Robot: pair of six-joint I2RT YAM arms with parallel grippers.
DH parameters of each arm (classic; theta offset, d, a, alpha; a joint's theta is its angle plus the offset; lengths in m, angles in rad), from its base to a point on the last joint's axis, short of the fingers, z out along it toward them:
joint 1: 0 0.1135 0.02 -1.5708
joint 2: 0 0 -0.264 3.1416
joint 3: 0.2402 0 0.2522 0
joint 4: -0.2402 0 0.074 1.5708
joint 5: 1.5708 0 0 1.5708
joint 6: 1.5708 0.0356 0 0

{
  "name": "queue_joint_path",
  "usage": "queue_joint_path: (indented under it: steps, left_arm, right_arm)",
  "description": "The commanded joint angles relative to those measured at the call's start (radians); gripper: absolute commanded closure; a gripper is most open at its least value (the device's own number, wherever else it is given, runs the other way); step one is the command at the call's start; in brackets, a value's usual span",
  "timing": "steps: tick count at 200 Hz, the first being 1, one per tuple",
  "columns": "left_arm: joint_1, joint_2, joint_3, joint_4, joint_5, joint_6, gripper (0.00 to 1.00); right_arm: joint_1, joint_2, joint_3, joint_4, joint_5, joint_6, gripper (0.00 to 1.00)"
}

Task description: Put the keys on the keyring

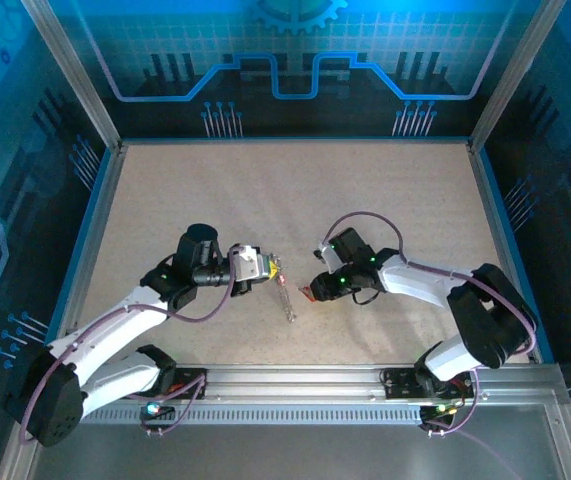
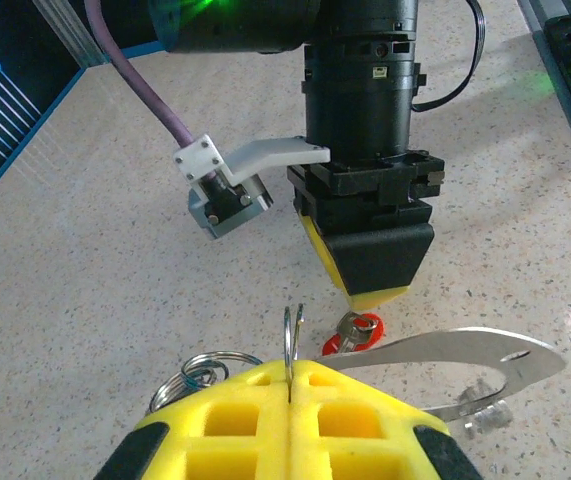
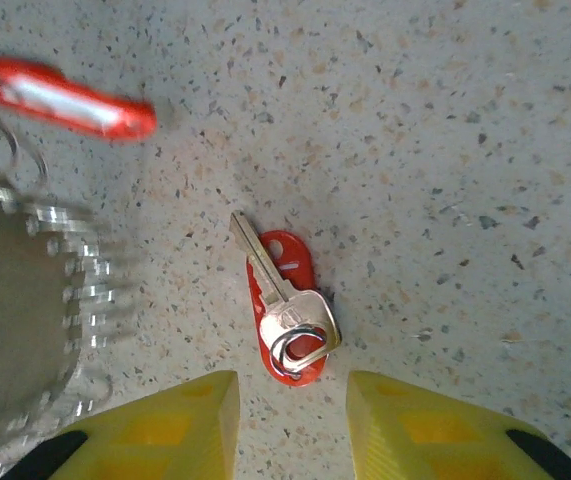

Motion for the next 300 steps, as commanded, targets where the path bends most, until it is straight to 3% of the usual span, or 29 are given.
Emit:
queue_joint_path:
  steps: [1, 39, 88, 121, 176, 223, 268, 300]
  left_arm:
    - [-0.009, -0.021, 0.026, -0.007, 0.001, 0.027, 1.0]
    - [-0.007, -0.035, 0.032, -0.047, -0.052, 0.076, 1.0]
    - [0.001, -0.093, 0.018, -0.058, -0.108, 0.1, 1.0]
    - [0.004, -0.092, 0.017, -0.051, -0.104, 0.101, 1.0]
    - [0.006, -0.089, 0.02, -0.056, -0.099, 0.104, 1.0]
    - [0.007, -0.089, 0.019, -0.054, -0.089, 0.095, 1.0]
    - [0.008, -0.083, 0.02, -0.057, -0.083, 0.098, 1.0]
    - [0.008, -0.081, 0.019, -0.055, -0.086, 0.097, 1.0]
  right_arm:
    - [0.032, 0.016, 0.037, -0.061, 0.013, 0.004, 0.66]
    - [0.081, 0.07, 0.096, -0.105, 0.129, -0.014, 0.66]
    - [0.141, 0.143, 0.177, -0.167, 0.261, 0.007, 0.57]
    - [0.169, 0.186, 0.209, -0.197, 0.316, 0.02, 0.62]
    - [0.172, 0.118, 0.168, -0.195, 0.398, 0.057, 0.67]
    - [0.173, 0.094, 0.148, -0.199, 0.411, 0.072, 0.68]
    - [0.175, 0.088, 0.149, -0.201, 0.377, 0.063, 0.61]
    - [0.181, 0.109, 0.174, -0.212, 0.352, 0.062, 0.62]
